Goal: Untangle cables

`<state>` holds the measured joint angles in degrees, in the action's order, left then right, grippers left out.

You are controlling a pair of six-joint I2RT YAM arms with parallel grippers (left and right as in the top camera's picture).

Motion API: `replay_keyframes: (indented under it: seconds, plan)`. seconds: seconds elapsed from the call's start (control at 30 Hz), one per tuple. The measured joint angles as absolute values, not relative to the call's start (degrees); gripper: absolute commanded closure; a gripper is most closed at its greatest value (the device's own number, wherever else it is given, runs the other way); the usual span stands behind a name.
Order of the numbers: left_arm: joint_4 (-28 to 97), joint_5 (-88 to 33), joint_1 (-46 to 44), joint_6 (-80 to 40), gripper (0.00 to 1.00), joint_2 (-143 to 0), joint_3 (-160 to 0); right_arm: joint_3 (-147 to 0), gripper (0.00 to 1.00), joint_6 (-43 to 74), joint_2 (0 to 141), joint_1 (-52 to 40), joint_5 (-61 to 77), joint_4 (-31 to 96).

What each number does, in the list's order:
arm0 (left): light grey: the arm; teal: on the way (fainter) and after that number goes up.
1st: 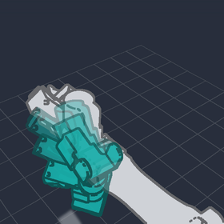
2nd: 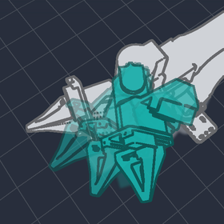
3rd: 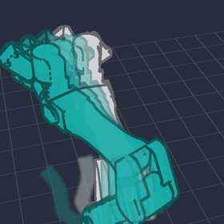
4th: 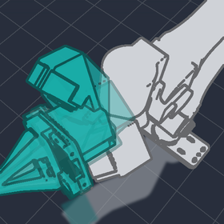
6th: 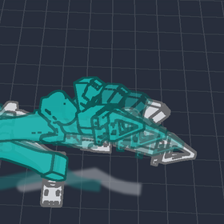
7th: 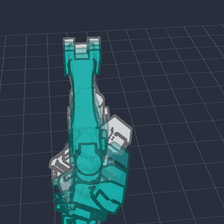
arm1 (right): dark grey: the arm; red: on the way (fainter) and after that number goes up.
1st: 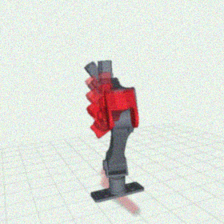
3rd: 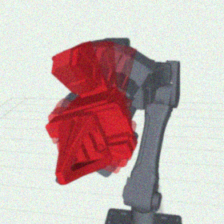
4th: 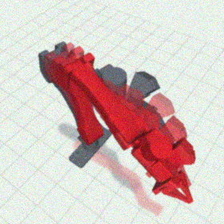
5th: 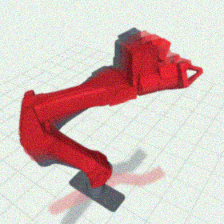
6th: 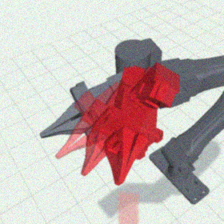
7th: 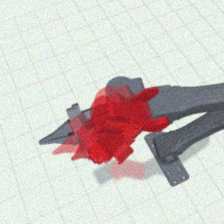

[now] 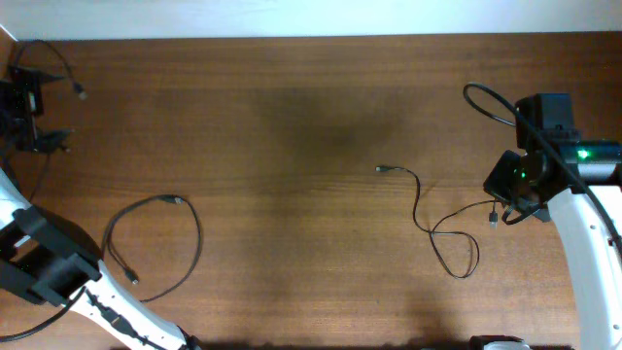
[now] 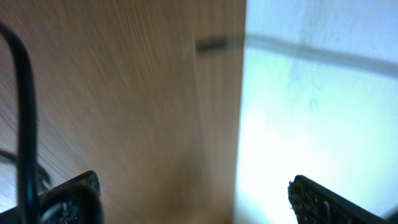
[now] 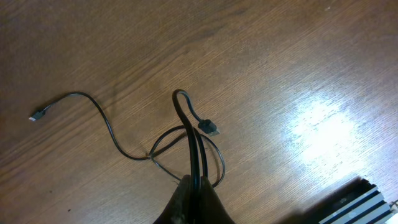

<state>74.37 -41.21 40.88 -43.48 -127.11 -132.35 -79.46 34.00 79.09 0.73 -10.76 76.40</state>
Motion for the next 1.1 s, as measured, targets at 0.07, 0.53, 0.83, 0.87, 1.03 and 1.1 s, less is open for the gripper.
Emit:
replay_keyframes:
  seconds: [0.07, 0.53, 0.83, 0.87, 1.03, 1.1]
  plan:
    - [77.6, -42.4, 41.0, -45.1, 0.01, -127.1, -132.4, -79.5, 0.96, 33.8, 79.1, 0.7, -10.8, 76.1]
    - [83.6, -34.2, 42.9, -54.7, 0.01, -127.1, -129.1, -79.4, 0.96, 32.2, 79.1, 0.7, -9.5, 75.6]
    - [82.2, -39.8, 36.5, -24.7, 0.01, -126.8, -129.1, -78.7, 0.96, 0.7, 79.2, -2.1, 35.8, 55.3]
    - [82.1, -39.9, 35.0, -22.2, 0.01, -126.7, -129.1, -78.7, 0.96, -0.6, 79.2, -3.5, 38.5, 53.8]
    - [82.3, -39.7, 26.8, -14.9, 0.01, -125.9, -129.1, -78.7, 0.63, -2.9, 79.7, -10.6, 36.3, 52.9]
    - [82.7, -39.2, 24.3, -14.0, 0.01, -125.8, -129.1, -78.7, 0.31, -2.0, 81.3, -11.9, 31.6, 54.1]
